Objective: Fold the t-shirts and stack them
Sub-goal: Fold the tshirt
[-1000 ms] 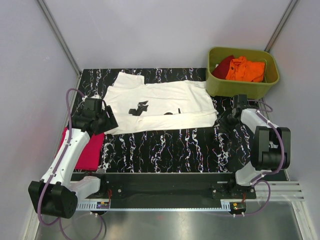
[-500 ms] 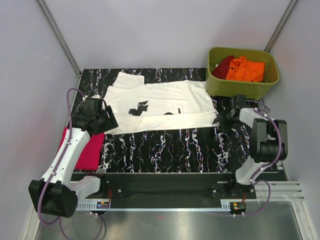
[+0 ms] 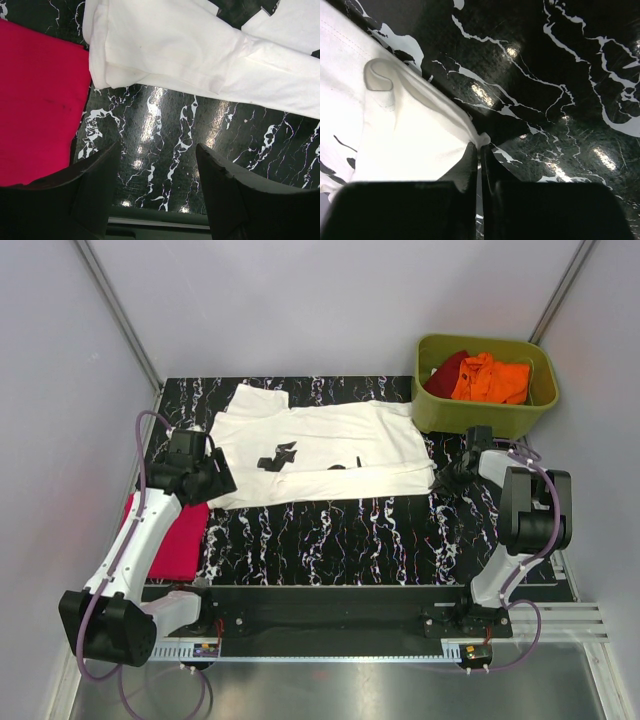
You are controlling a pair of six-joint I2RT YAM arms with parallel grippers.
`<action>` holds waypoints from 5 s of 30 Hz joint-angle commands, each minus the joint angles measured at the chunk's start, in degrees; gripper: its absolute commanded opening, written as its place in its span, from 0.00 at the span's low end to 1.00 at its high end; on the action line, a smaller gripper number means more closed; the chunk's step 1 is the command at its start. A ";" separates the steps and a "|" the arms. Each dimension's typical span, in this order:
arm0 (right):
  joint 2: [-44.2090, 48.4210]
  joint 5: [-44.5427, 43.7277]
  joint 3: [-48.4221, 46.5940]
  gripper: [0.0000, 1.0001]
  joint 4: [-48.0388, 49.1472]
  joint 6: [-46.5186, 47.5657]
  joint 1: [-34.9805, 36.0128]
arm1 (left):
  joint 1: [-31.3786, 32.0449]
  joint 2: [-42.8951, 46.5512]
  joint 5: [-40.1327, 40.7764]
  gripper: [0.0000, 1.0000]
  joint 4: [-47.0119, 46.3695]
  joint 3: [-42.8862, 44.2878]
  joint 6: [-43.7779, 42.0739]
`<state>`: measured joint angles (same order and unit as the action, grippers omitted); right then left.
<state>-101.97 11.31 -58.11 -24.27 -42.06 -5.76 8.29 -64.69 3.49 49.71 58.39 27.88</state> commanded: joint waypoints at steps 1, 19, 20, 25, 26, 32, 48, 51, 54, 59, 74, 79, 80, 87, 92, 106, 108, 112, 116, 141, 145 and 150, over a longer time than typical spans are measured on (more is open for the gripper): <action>-1.39 -7.08 0.89 0.00 -5.16 0.75 -0.22 | 0.14 0.26 1.61 0.66 -0.84 2.52 -1.16; 11.61 -19.67 9.76 0.00 -26.62 -2.15 -1.09 | -0.74 5.00 3.46 0.65 0.30 -2.14 0.16; 12.32 -19.40 9.59 0.00 -27.23 -2.41 -1.18 | -0.91 5.27 3.63 0.65 0.47 -2.31 0.07; 13.47 -20.98 7.40 0.00 -30.13 -1.89 -3.02 | -4.42 3.88 0.74 0.57 -1.36 -3.11 -2.91; 13.64 -21.41 7.05 0.00 -30.22 -1.62 -3.46 | -5.12 3.17 0.21 0.53 -2.16 -3.63 -4.22; 14.70 -21.33 6.43 0.00 -30.39 1.54 -7.24 | -7.68 -7.46 -7.68 0.37 -5.94 -4.42 -8.80; 12.68 -19.04 6.87 0.00 -27.76 3.04 -8.39 | -7.77 -20.65 -19.13 0.41 -19.30 -7.51 -9.77; 12.24 -19.57 6.34 0.00 -28.02 3.39 -8.48 | -7.68 -22.93 -16.51 0.13 -16.69 -4.97 -10.82; 12.15 -21.06 5.64 0.00 -28.64 4.09 -8.48 | -7.59 -22.68 -6.68 0.00 -10.46 -0.93 -11.35; 11.89 -23.18 5.11 0.00 -29.08 4.71 -8.48 | -5.57 -19.95 4.34 0.00 -6.56 2.43 -13.55; 9.78 -25.99 4.32 0.00 -28.29 5.06 -8.48 | -6.71 -32.79 3.89 0.21 -4.01 3.92 -8.54; 9.16 -27.21 3.62 0.00 -28.55 5.68 -8.48 | -6.71 -26.56 5.56 0.36 -3.22 5.68 -7.93; 9.07 -27.22 3.53 0.00 -28.55 5.68 -8.48 | -6.71 -24.72 5.04 0.39 -3.39 5.77 -8.01; 7.67 -26.61 3.44 0.01 -28.20 5.68 -8.48 | -6.71 -24.25 -0.49 0.48 -5.94 4.54 -8.10; 6.96 -26.43 3.44 0.01 -28.02 5.76 -8.48 | -6.71 -28.29 -3.13 0.45 -6.74 3.05 -7.31; 6.52 -25.29 3.44 0.06 -27.14 6.73 -8.48 | -5.75 -18.26 -9.63 0.61 -10.33 -1.70 -4.33; 6.35 -25.29 3.44 0.06 -27.06 6.82 -8.39 | -5.75 -21.16 -10.16 0.59 -10.95 -1.88 -4.58; 5.82 -24.93 3.53 0.06 -26.71 6.82 -8.48 | -5.75 -25.48 -9.55 0.51 -11.22 -1.44 -6.17; 5.64 -24.93 3.44 0.04 -26.62 6.82 -8.48 | -5.75 -28.12 -7.81 0.42 -10.87 -1.53 -6.34; 12.05 -25.64 -3.05 0.58 -33.55 8.57 -8.66 | 0.31 -16.20 5.32 0.62 -1.11 9.89 -8.02; 15.22 -21.96 -8.59 0.61 -34.53 9.46 -5.68 | 1.99 -14.07 -9.08 0.54 -6.54 9.82 -8.28; 17.51 -17.82 -12.47 0.46 -30.58 6.83 9.15 | 6.72 -17.83 -26.59 0.34 -16.04 6.74 -7.58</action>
<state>-86.48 -10.76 -68.18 -56.71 -33.71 -3.84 12.45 -79.46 -9.82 40.03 66.72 20.12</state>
